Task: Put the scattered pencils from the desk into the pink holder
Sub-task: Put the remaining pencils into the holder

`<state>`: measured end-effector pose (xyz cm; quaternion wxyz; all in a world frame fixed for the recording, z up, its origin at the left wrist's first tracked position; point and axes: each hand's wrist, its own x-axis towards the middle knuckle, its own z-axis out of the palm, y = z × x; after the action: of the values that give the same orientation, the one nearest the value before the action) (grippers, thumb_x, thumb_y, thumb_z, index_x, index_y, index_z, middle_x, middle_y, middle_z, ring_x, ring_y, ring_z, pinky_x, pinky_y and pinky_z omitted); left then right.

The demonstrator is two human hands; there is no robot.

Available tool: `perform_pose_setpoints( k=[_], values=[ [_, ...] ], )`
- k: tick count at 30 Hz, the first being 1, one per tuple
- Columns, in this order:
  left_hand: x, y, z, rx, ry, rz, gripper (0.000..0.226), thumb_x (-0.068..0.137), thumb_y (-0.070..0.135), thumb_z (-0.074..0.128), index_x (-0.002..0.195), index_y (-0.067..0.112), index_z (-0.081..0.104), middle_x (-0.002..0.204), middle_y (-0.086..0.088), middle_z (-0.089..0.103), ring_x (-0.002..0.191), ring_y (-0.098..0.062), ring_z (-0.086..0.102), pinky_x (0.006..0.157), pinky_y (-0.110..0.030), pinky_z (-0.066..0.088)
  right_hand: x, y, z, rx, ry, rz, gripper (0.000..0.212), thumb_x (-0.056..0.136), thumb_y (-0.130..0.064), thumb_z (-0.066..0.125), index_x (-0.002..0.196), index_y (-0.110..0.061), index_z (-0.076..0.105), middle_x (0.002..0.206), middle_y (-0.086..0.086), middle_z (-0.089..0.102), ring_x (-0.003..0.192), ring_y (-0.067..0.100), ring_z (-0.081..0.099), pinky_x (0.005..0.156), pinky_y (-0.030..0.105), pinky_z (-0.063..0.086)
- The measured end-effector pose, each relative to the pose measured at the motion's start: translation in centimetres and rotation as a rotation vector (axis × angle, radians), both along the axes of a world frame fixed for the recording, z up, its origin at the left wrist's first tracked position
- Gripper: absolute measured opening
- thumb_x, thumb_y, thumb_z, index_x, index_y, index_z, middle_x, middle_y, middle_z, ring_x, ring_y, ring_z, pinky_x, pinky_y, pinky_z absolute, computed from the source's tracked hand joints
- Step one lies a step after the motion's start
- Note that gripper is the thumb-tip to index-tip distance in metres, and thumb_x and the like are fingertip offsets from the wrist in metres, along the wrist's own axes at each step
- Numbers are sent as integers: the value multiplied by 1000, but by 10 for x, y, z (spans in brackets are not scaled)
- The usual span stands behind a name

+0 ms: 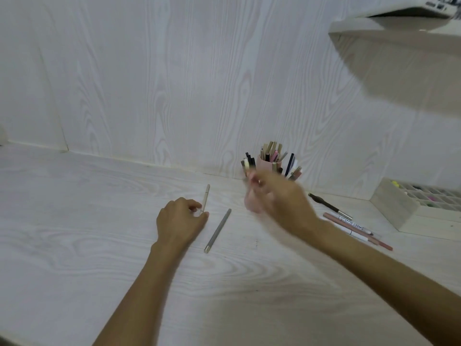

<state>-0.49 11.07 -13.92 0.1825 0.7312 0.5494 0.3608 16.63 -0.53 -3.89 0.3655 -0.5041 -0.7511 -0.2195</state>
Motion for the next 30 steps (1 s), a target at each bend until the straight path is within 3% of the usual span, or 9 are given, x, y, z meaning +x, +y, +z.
perform_pose_setpoints(
  k=[3,7,11,15,19,23,25,27,30],
  values=[
    [-1,-1,1,-13,10,74,30,70,49,67,92,30,72,91,11,71,87,-15,64,67,-24,36,42,16,50,195,432,-126,39,92,-19,58,126,-23,41,88,-3,67,75,3,63,74,19,52],
    [-3,-2,4,-27,26,133,31,64,56,68,77,28,69,72,12,65,70,-14,58,63,-26,35,78,39,68,203,587,-284,40,91,-14,56,127,-15,38,87,3,68,79,16,67,77,21,52],
    [-3,-2,3,-30,35,107,27,67,56,68,74,30,67,67,15,59,66,-10,54,62,-25,35,82,58,50,179,539,-328,31,92,-15,56,120,-16,43,93,9,71,79,17,66,77,29,54],
    [-5,-1,5,-39,25,100,23,68,53,67,74,31,68,70,14,65,69,-10,57,63,-25,37,82,73,40,36,387,-402,19,94,-24,54,110,-18,60,97,2,72,86,17,66,73,26,46],
    [-7,-1,7,-39,32,84,17,75,45,67,77,29,72,71,11,68,72,-13,62,62,-25,40,84,74,26,-218,54,-553,37,99,-30,40,102,-11,72,129,3,59,125,26,41,96,36,29],
    [-8,1,7,-38,54,100,17,80,42,65,82,28,74,75,8,70,72,-14,62,60,-25,40,76,61,28,-173,31,-574,34,99,-26,38,119,-11,62,139,8,48,131,28,33,104,40,24],
    [-8,2,7,-42,21,120,20,81,45,63,80,27,73,74,9,69,70,-15,60,60,-26,39,60,49,26,-45,80,-502,26,97,-18,43,113,-9,62,120,9,59,117,27,47,93,37,36],
    [-8,3,6,-35,-51,141,21,82,47,63,80,27,71,76,10,69,73,-17,61,63,-28,43,36,33,11,-138,27,-293,22,92,-7,45,99,-11,66,97,0,65,96,19,57,75,23,42],
    [-8,1,6,-21,-218,150,18,81,46,66,81,29,70,76,12,68,74,-13,63,65,-29,47,9,13,-37,-553,-140,6,35,97,-12,41,129,-20,53,130,-2,56,123,14,46,102,25,36]
  ],
)
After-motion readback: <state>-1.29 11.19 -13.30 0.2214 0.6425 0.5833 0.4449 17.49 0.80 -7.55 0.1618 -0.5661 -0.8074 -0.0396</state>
